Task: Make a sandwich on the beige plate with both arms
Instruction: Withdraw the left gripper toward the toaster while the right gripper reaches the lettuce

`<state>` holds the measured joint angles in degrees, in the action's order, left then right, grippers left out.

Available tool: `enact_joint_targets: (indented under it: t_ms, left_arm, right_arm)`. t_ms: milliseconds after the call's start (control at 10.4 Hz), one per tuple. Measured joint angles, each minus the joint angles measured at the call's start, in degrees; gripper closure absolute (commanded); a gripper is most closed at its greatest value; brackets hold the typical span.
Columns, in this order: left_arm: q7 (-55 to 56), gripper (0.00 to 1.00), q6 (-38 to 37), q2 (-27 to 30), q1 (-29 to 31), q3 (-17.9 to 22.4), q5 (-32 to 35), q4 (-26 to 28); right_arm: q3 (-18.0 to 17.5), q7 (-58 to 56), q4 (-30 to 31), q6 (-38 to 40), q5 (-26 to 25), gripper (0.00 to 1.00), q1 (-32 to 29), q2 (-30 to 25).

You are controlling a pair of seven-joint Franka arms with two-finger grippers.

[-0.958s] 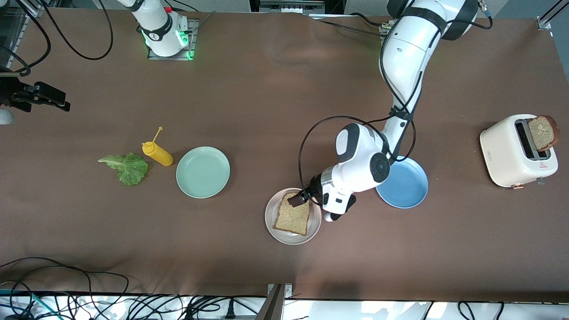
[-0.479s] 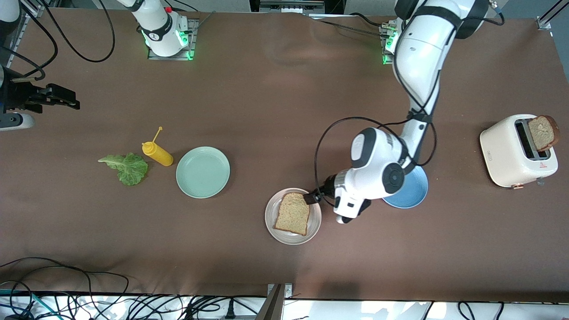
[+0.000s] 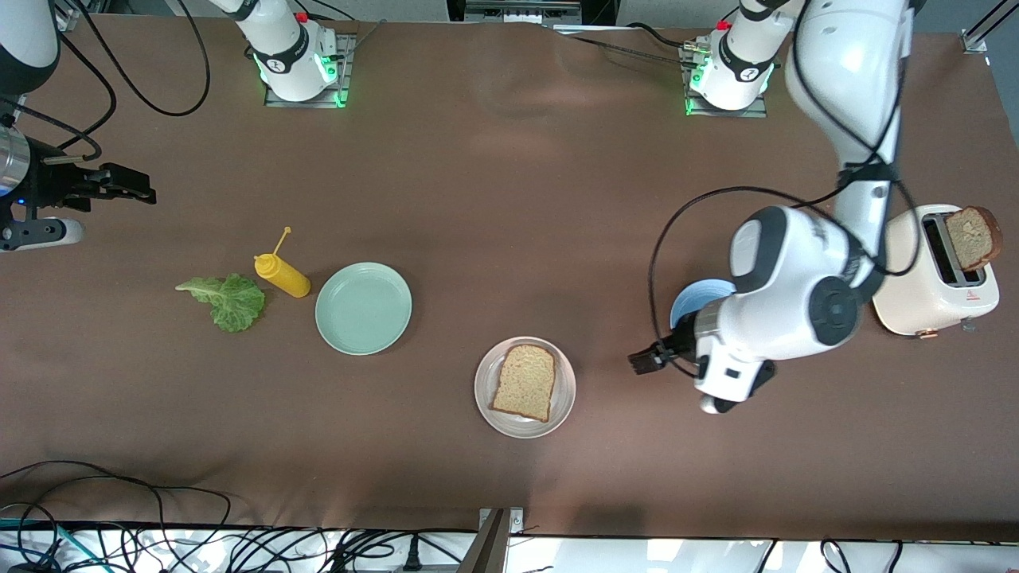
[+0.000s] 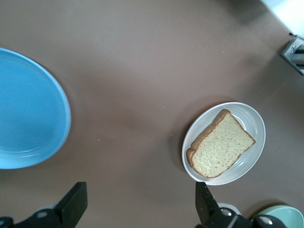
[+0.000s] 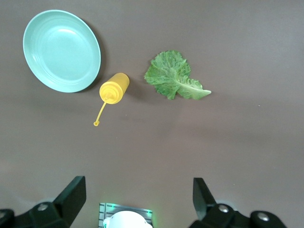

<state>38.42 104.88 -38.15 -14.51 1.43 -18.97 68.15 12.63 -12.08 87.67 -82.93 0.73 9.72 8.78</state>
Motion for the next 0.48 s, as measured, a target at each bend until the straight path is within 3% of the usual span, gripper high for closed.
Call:
enact_joint_targets:
  t_ms: [192, 479]
  left_arm:
    - [-5.3, 0.0, -5.5, 4.2, 3.0, 0.1, 4.7, -0.1]
    - [-14.1, 0.02, -11.0, 9.8, 5.7, 0.1, 14.4, -0.1]
  right_arm:
    - [0.2, -1.4, 0.1, -2.1, 0.0, 0.0, -0.3, 2.1]
    - [0.2, -6.7, 6.3, -15.5, 0.0, 0.0, -0.8, 4.7]
